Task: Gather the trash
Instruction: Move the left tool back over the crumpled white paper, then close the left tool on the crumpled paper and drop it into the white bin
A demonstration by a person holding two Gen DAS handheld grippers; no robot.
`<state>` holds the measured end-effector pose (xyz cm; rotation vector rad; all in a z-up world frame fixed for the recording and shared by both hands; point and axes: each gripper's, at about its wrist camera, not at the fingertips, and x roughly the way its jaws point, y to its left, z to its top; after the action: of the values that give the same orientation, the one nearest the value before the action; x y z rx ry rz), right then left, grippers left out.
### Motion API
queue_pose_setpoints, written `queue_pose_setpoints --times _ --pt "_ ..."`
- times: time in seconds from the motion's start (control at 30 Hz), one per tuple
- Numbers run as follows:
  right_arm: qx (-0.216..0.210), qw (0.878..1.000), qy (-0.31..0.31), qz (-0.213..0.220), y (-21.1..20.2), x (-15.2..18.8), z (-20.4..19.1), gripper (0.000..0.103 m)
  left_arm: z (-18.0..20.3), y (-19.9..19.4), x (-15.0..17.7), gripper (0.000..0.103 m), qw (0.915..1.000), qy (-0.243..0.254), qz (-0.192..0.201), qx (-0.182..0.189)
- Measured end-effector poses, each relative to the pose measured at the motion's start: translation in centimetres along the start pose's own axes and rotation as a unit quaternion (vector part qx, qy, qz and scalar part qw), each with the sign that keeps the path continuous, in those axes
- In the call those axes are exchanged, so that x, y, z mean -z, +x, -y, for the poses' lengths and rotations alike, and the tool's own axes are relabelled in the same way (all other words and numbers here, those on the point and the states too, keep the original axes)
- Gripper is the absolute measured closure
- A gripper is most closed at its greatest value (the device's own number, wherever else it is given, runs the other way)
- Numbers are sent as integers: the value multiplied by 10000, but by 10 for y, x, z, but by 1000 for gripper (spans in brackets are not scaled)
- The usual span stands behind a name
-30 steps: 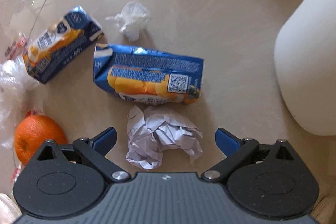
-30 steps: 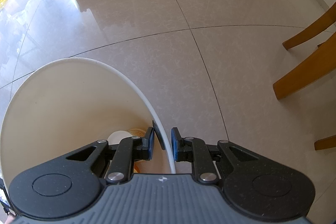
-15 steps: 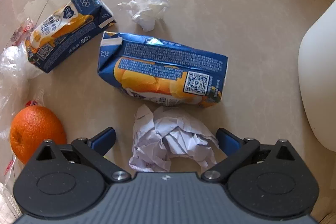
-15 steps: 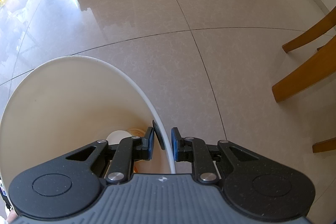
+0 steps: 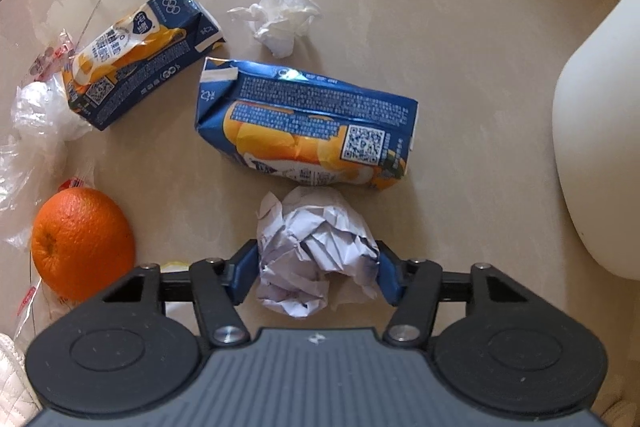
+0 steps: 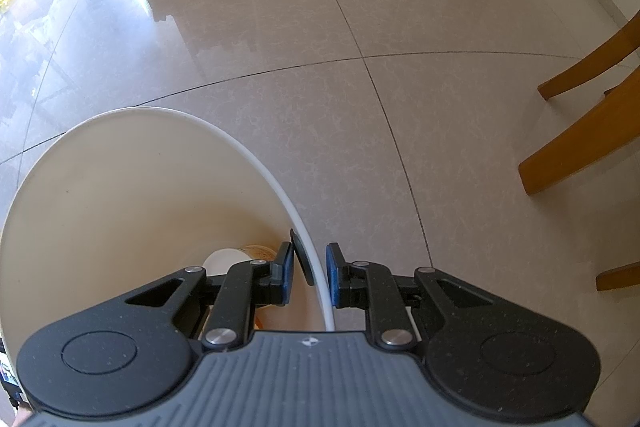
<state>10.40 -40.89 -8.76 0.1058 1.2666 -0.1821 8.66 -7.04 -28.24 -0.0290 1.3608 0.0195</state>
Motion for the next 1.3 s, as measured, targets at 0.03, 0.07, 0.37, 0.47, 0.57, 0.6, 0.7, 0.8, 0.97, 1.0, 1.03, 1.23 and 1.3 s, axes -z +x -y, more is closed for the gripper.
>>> queue_pose_setpoints --times 0.03,0.07,0.37,0.47,0.57,0.6,0.7,0.8,0.97,1.0,1.03,1.23,1.3 --pt "0 10000 3 0 0 0 0 83 -1 -1 1 46 10000 15 0 32" --pt "0 10000 6 0 0 0 1 83 -1 -4 3 46 10000 39 -13 53" --pt "-27 10000 42 -18 1 -1 2 83 -7 -44 2 47 9966 742 -276 246" --pt "-34 10000 59 -30 1 -1 3 83 -7 -67 -6 47 9938 996 -347 344" --pt "-36 10000 50 -32 1 -2 3 83 -1 -97 -18 47 9899 1275 -359 501" --pt "-39 10000 59 -27 1 -2 3 83 2 -108 -23 47 9882 1374 -362 568" --pt "-45 10000 57 -25 1 -1 4 83 14 -147 -39 47 9828 1678 -195 745" --pt "-55 10000 74 -28 1 -1 4 83 33 -189 -53 47 9755 2055 16 779" --pt "-98 9999 130 -31 1 -1 9 83 73 -254 -74 44 9555 2718 488 1036" --pt "-91 9999 111 -24 2 -1 9 83 82 -265 -79 44 9520 2796 576 1107" --pt "-85 9999 95 -19 2 0 8 83 90 -274 -82 44 9490 2857 635 1171" --pt "-106 9999 99 -29 2 0 9 83 141 -305 -98 43 9307 3174 1009 1515" --pt "-104 9999 94 -31 2 -1 10 83 155 -308 -100 29 9253 3240 1097 1637"
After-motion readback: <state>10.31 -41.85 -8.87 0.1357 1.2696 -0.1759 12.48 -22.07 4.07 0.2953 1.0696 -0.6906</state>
